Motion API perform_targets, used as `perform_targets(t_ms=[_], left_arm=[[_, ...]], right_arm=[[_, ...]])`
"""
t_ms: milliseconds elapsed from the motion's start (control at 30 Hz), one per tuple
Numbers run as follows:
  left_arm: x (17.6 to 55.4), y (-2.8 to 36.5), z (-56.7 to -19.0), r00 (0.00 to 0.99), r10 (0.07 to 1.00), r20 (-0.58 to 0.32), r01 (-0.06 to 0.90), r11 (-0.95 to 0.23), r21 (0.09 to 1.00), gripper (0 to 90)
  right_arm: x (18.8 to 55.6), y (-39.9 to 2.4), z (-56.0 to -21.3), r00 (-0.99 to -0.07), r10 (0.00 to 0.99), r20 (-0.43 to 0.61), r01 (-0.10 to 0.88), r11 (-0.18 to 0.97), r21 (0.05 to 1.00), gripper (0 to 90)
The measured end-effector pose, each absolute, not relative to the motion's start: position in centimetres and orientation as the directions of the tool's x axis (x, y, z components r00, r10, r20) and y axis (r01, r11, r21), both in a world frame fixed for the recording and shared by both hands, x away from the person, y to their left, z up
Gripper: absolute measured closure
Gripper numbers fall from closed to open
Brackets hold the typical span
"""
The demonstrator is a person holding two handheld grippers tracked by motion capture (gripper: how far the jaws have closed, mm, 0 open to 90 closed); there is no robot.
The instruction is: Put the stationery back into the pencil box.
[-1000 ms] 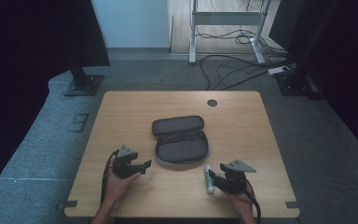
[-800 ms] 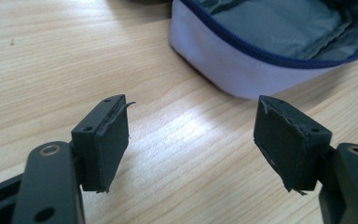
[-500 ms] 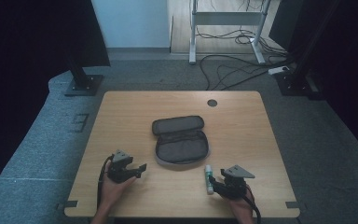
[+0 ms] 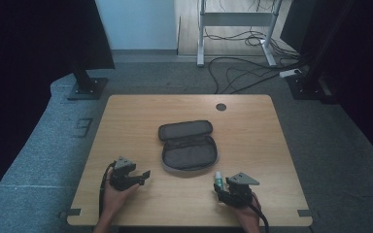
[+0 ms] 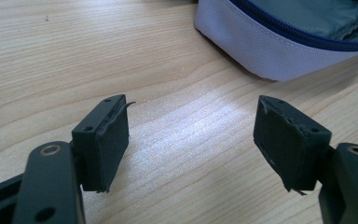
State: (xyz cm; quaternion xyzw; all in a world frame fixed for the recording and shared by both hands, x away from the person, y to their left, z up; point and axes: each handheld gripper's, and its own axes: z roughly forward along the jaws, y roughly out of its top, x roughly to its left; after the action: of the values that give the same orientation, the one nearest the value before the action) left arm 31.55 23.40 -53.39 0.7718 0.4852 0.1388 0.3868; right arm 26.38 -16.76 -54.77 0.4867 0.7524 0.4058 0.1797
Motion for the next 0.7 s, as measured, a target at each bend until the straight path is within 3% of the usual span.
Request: perform_targets(t_ms=[233,700], left_arm=[[31.59,23.4,-53.49,0.49,0.857,-0.163,0.644,-0.229,0.73,27.1],[31.58,23.67,-53.42,0.487,0.857,-0.17,0.643,-0.22,0.734,27.8]], right_arm=[[26.46,-16.48,-55.08,-0.458,0.884,0.096,0.591,0.222,0.776,44.9],[26.48,-16.84,-55.31,-0.434,0.899,0.057,0.586,0.234,0.776,59.7]])
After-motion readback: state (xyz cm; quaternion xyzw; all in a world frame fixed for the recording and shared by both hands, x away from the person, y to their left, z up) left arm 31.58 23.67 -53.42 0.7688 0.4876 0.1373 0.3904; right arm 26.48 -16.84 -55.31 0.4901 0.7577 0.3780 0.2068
